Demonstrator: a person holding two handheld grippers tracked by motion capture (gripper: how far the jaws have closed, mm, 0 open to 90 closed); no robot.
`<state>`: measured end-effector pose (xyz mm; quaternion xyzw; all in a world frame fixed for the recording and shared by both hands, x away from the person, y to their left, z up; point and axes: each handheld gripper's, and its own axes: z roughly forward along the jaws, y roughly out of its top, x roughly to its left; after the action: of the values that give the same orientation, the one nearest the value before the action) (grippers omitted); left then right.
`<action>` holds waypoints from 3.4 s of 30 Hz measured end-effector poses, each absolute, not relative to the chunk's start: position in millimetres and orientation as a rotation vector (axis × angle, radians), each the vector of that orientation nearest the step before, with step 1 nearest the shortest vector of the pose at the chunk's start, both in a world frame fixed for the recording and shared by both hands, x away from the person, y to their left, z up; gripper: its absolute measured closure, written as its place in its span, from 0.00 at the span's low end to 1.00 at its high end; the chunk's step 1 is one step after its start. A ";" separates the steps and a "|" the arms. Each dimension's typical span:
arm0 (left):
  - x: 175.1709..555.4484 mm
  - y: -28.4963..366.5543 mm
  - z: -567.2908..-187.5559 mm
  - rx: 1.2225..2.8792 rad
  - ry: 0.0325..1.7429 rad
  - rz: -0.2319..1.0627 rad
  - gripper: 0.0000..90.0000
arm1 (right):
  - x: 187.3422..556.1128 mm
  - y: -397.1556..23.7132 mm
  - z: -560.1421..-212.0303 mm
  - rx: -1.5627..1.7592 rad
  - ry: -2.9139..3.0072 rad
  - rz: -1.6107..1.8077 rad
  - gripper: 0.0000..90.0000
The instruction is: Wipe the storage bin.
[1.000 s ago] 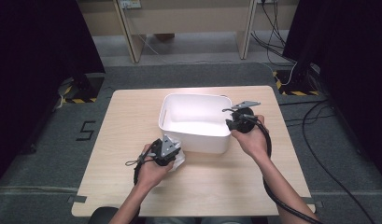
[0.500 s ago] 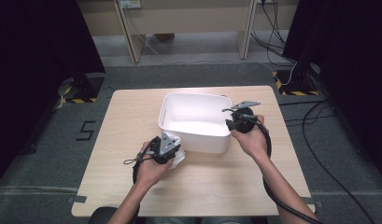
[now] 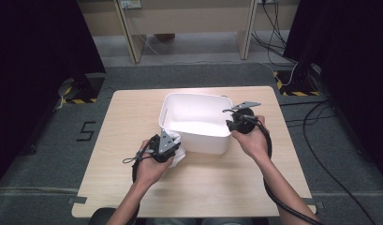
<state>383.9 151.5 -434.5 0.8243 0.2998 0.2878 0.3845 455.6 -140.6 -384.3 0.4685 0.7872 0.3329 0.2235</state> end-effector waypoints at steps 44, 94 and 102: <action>383.3 140.0 -428.2 2.104 0.736 0.736 0.86 | 455.2 -140.1 -384.4 1.298 2.169 0.917 0.76; 391.2 136.8 -467.7 2.172 0.773 0.666 0.86 | 454.6 -139.0 -384.5 1.289 2.169 0.920 0.74; 393.8 135.7 -473.2 2.186 0.781 0.657 0.86 | 454.6 -138.8 -384.6 1.293 2.168 0.923 0.74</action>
<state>393.8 135.7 -473.2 0.8465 0.3026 0.2544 0.3566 454.6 -138.8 -384.6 0.4686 0.7861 0.3346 0.2249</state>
